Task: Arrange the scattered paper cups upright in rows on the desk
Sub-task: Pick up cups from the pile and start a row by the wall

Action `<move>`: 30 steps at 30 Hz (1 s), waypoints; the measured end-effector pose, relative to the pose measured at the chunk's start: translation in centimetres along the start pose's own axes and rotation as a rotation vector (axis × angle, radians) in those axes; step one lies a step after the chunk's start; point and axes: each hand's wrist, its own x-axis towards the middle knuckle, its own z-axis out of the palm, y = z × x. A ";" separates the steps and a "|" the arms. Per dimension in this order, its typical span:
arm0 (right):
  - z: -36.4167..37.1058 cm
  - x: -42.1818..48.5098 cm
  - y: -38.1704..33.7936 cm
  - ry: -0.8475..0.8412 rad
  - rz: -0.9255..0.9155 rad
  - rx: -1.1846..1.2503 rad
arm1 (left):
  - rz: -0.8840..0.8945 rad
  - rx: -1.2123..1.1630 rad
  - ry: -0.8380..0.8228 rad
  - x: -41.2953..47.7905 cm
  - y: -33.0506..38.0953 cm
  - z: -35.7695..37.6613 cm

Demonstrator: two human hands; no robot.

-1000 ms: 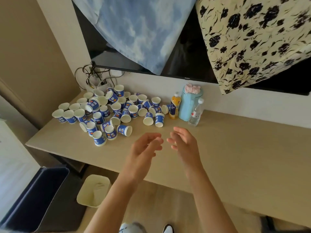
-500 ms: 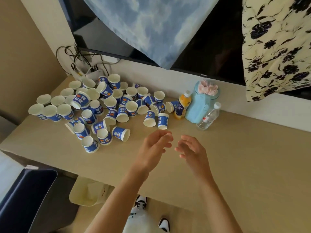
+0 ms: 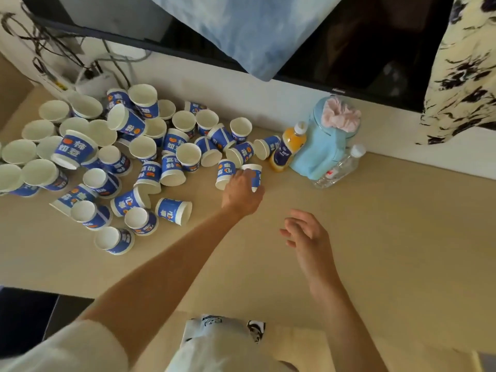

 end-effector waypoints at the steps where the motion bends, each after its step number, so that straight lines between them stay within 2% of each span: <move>1: -0.3 0.0 0.3 0.016 0.014 -0.006 | 0.037 0.108 -0.013 1.5 -0.1 0.5; 4: -1.5 -0.1 1.0 0.065 0.042 -0.009 | 0.144 0.393 -0.033 5.2 -0.2 1.8; 7: -2.6 0.1 1.6 0.113 0.057 -0.026 | 0.208 0.571 -0.046 7.4 -0.6 3.0; 10: -3.2 0.3 2.0 0.147 0.057 -0.030 | 0.239 0.653 -0.066 8.2 -1.5 4.0; 14: -3.1 0.4 2.1 0.138 0.050 -0.031 | 0.312 0.656 -0.006 7.9 -2.5 4.5; 17: -2.2 0.6 2.2 0.119 0.055 -0.026 | 0.341 0.511 0.030 6.8 -3.0 4.1; 21: -0.9 0.6 2.8 0.098 0.053 -0.050 | 0.382 0.130 0.019 3.8 -2.4 2.5; 26: 0.0 0.5 3.0 0.172 -0.188 -0.429 | 0.487 -0.248 -0.180 -1.5 -0.1 -1.1; 30: 0.4 1.2 2.0 0.051 -0.199 -0.389 | 0.497 -0.410 -0.280 -4.6 1.1 -3.4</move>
